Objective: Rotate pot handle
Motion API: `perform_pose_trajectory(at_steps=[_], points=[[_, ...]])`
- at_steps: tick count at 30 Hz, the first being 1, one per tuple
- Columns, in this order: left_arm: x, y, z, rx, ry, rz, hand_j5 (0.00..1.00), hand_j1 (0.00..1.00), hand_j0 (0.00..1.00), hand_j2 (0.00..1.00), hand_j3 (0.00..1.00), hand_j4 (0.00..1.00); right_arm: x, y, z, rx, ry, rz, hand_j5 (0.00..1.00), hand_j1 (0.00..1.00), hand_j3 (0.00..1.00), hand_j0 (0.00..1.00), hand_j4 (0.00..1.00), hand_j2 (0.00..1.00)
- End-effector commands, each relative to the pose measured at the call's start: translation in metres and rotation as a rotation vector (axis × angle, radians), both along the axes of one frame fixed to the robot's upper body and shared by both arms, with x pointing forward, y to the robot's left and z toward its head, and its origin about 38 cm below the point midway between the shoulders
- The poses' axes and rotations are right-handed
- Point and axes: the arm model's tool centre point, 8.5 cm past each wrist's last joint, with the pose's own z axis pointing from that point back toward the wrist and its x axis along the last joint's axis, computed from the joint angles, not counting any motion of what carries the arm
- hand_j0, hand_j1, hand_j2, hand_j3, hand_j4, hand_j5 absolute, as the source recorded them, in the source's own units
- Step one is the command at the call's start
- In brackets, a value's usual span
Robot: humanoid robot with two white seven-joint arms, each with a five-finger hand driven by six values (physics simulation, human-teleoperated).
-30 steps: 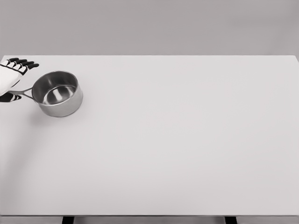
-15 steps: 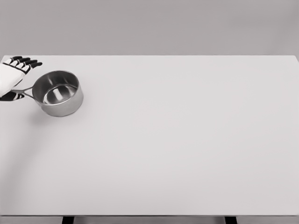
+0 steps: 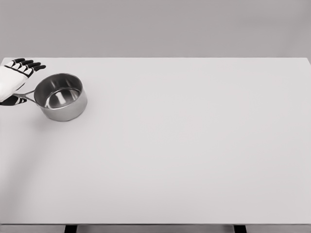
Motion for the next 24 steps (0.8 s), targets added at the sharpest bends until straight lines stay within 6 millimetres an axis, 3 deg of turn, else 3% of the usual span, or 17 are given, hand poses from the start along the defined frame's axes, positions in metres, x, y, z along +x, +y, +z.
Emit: perform_pose_trajectory(at_steps=[1, 12, 24], points=[[0.000, 0.001, 0.000, -0.006, -0.001, 0.001, 1.00, 1.00, 1.00, 1.00, 1.00, 1.00, 0.000, 0.000, 0.000, 0.000, 0.000, -0.001, 1.00, 1.00, 1.00, 1.00, 1.00, 1.00], [-0.007, 0.003, -0.009, -0.003, 0.021, 0.006, 1.00, 1.00, 1.00, 1.00, 1.00, 1.00, 0.000, 0.000, 0.000, 0.000, 0.000, -0.001, 1.00, 1.00, 1.00, 1.00, 1.00, 1.00], [-0.015, -0.014, -0.003, 0.000, -0.004, -0.048, 1.00, 1.00, 1.00, 1.00, 1.00, 1.00, 0.000, 0.000, 0.000, 0.000, 0.000, -0.001, 1.00, 1.00, 1.00, 1.00, 1.00, 1.00]])
